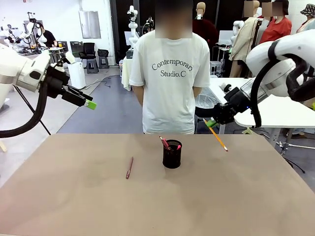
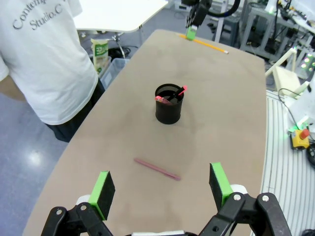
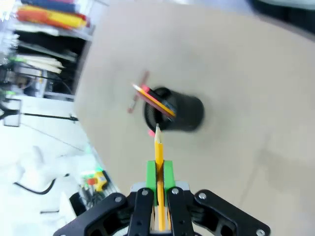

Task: Place the pens into the pen holder.
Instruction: Pick up a writing instrument from the table and place it into the Pen holder.

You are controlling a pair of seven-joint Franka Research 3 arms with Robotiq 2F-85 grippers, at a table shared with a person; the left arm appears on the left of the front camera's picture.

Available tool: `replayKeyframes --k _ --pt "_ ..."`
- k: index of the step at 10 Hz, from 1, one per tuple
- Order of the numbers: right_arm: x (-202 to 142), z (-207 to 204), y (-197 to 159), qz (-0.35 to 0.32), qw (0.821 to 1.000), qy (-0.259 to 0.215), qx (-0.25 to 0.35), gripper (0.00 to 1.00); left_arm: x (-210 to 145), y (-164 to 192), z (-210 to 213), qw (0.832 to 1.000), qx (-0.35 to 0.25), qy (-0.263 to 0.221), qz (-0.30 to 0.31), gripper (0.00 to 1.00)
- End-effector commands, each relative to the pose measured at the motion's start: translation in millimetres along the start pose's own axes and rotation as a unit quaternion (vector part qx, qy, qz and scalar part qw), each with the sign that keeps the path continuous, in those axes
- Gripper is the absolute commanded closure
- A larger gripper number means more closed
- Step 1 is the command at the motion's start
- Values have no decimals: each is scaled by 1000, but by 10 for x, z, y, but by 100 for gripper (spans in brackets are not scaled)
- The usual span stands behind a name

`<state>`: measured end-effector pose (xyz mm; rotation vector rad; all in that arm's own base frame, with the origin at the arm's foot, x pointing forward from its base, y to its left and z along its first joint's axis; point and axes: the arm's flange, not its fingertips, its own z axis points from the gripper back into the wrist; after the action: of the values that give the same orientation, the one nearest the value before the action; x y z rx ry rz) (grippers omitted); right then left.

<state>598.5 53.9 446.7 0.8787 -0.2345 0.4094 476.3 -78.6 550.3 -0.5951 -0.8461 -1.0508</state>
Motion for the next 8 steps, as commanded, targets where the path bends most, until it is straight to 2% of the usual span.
replayKeyframes --k 1,2,3,4,5,6,7,8 --pt "-111 67 49 87 988 -113 66 100 -6 -12 23 1000 2 0 1 0" --pt "-123 127 80 126 977 -158 72 100 -6 -12 23 1000 2 0 1 0" --pt "-130 176 112 147 958 -233 74 100 -6 -12 23 1000 2 0 1 0" --pt "-231 317 184 162 954 -234 96 100 -6 -12 23 1000 2 0 1 0" --pt "-313 388 301 197 946 -244 85 100 -6 -12 23 1000 2 0 1 0" --pt "-331 489 349 191 944 -263 60 100 -6 -12 23 1000 2 0 1 0" --pt "-77 421 175 155 954 -242 80 100 -6 -12 23 1000 2 0 1 0" --pt "-77 421 175 155 954 -242 80 100 -6 -12 23 1000 2 0 1 0"
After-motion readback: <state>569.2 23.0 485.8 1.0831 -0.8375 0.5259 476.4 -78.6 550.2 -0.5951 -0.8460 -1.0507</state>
